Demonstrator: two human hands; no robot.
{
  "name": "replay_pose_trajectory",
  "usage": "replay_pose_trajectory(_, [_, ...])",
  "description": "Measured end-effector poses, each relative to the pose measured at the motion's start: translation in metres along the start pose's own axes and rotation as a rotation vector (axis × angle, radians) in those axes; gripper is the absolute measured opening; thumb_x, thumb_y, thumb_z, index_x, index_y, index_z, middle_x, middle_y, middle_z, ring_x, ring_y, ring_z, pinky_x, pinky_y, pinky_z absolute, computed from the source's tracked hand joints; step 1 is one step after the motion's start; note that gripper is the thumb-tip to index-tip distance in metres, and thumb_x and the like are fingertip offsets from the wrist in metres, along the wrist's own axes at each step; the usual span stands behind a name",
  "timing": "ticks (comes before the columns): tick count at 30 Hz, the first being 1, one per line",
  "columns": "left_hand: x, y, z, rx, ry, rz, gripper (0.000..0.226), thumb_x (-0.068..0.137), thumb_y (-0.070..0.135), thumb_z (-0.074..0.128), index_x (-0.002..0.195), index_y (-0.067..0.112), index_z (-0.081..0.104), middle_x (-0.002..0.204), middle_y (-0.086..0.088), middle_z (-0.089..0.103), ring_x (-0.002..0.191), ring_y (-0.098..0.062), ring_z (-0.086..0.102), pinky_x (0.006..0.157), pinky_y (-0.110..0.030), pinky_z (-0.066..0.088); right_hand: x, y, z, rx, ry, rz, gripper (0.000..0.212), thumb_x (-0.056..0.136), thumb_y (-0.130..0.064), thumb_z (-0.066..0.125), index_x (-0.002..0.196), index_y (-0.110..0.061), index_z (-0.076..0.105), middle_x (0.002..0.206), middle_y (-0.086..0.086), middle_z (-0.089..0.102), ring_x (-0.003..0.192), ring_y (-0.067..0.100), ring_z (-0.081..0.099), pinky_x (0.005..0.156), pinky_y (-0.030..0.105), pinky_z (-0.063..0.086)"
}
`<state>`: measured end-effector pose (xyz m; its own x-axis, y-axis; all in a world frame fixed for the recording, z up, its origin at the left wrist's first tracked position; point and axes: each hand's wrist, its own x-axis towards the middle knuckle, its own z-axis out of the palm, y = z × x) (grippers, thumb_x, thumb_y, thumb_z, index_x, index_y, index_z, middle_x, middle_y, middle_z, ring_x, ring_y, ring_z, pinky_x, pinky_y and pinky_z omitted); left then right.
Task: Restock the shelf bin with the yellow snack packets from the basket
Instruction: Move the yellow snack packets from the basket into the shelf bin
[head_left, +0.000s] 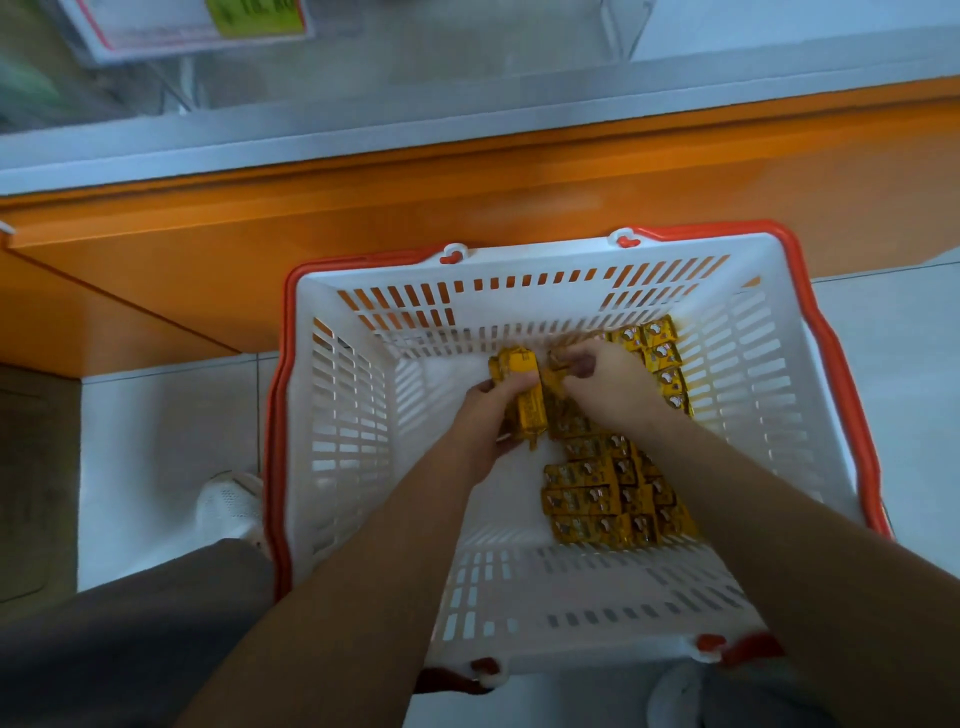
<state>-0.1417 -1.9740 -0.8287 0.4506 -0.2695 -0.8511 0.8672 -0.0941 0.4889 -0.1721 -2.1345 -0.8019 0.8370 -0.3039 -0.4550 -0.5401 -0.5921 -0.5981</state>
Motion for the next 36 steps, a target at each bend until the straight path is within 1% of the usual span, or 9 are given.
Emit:
replay_pose_trajectory(4, [-0.005, -0.002, -0.016, 0.054, 0.167, 0.019, 0.066, 0.079, 0.045, 0.082, 0.133, 0.014, 0.058, 0.125, -0.011, 0.068, 0.111, -0.028, 0.066, 0.077, -0.035, 0.056, 0.003, -0.004, 0.003, -0.028, 0.074, -0.030, 0.035, 0.092, -0.016, 0.060, 0.126, -0.016, 0.066, 0.122, 0.003, 0.068, 0.092, 0.010, 0.055, 0.073, 0.015, 0.039])
replay_pose_trajectory(9, [-0.006, -0.007, -0.040, 0.129, 0.331, 0.073, 0.093, 0.053, 0.053, 0.085, 0.132, 0.012, 0.056, 0.120, -0.010, 0.068, 0.106, -0.027, 0.068, 0.095, -0.047, 0.058, 0.013, -0.012, 0.029, -0.042, -0.039, -0.094, 0.041, 0.094, -0.018, 0.061, 0.135, -0.017, 0.059, 0.129, 0.003, 0.064, 0.101, 0.011, 0.057, 0.083, 0.023, 0.044])
replay_pose_trajectory(12, [-0.001, -0.008, -0.050, 0.123, 0.362, 0.090, 0.088, 0.061, 0.048, 0.086, 0.134, 0.011, 0.054, 0.121, -0.011, 0.067, 0.107, -0.029, 0.067, 0.096, -0.048, 0.057, 0.020, -0.015, 0.056, -0.009, -0.152, -0.001, 0.045, 0.097, -0.025, 0.056, 0.140, -0.014, 0.051, 0.119, 0.007, 0.064, 0.097, 0.021, 0.061, 0.075, 0.029, 0.047])
replay_pose_trajectory(15, [0.009, -0.011, -0.061, 0.115, 0.393, 0.097, 0.066, 0.077, 0.038, 0.085, 0.131, 0.010, 0.059, 0.123, -0.012, 0.067, 0.109, -0.029, 0.066, 0.095, -0.044, 0.057, 0.029, -0.017, 0.076, -0.015, -0.113, 0.067, 0.043, 0.091, -0.032, 0.067, 0.126, -0.008, 0.056, 0.104, 0.007, 0.066, 0.091, 0.024, 0.062, 0.075, 0.035, 0.054])
replay_pose_trajectory(20, [0.014, -0.014, -0.066, 0.104, 0.353, 0.099, 0.037, 0.081, 0.034, 0.081, 0.110, 0.016, 0.067, 0.109, -0.010, 0.071, 0.096, -0.025, 0.069, 0.070, -0.030, 0.054, 0.036, -0.020, 0.088, 0.078, -0.070, 0.093, 0.018, 0.085, -0.031, 0.069, 0.092, -0.016, 0.061, 0.079, 0.002, 0.066, 0.075, 0.019, 0.063, 0.056, 0.028, 0.051])
replay_pose_trajectory(24, [0.001, -0.009, -0.061, 0.092, 0.227, 0.061, 0.023, 0.087, 0.033, 0.075, 0.102, 0.016, 0.069, 0.101, -0.011, 0.073, 0.088, -0.025, 0.068, 0.077, -0.036, 0.055, 0.028, -0.026, 0.078, 0.600, -0.151, 0.337, 0.009, 0.088, -0.019, 0.055, 0.089, -0.015, 0.063, 0.078, 0.010, 0.053, 0.075, 0.026, 0.056, 0.065, 0.040, 0.052])
replay_pose_trajectory(27, [-0.020, 0.001, -0.046, 0.087, 0.118, 0.081, 0.034, 0.090, 0.036, 0.070, 0.113, 0.012, 0.073, 0.102, -0.014, 0.073, 0.086, -0.028, 0.067, 0.071, -0.033, 0.053, 0.009, -0.035, 0.063, 0.828, -0.161, 0.458, 0.017, 0.089, -0.010, 0.053, 0.074, -0.011, 0.062, 0.078, 0.011, 0.060, 0.074, 0.027, 0.062, 0.062, 0.035, 0.054])
replay_pose_trajectory(34, [-0.092, 0.035, -0.014, 0.038, -0.002, 0.145, 0.039, 0.096, 0.031, 0.061, 0.124, 0.005, 0.067, 0.117, -0.027, 0.069, 0.093, -0.035, 0.066, 0.090, -0.052, 0.054, -0.057, -0.068, 0.001, 1.069, -0.242, 0.212, 0.021, 0.085, -0.004, 0.056, 0.094, -0.009, 0.074, 0.088, 0.012, 0.073, 0.072, 0.023, 0.070, 0.060, 0.033, 0.057])
replay_pose_trajectory(36, [-0.122, 0.047, -0.009, 0.059, -0.015, 0.193, 0.044, 0.090, 0.032, 0.067, 0.126, 0.006, 0.065, 0.122, -0.027, 0.069, 0.095, -0.036, 0.068, 0.087, -0.050, 0.055, -0.076, -0.086, -0.019, 1.129, -0.253, 0.186, 0.021, 0.087, 0.002, 0.057, 0.095, -0.009, 0.073, 0.090, 0.013, 0.075, 0.072, 0.023, 0.072, 0.061, 0.035, 0.059])
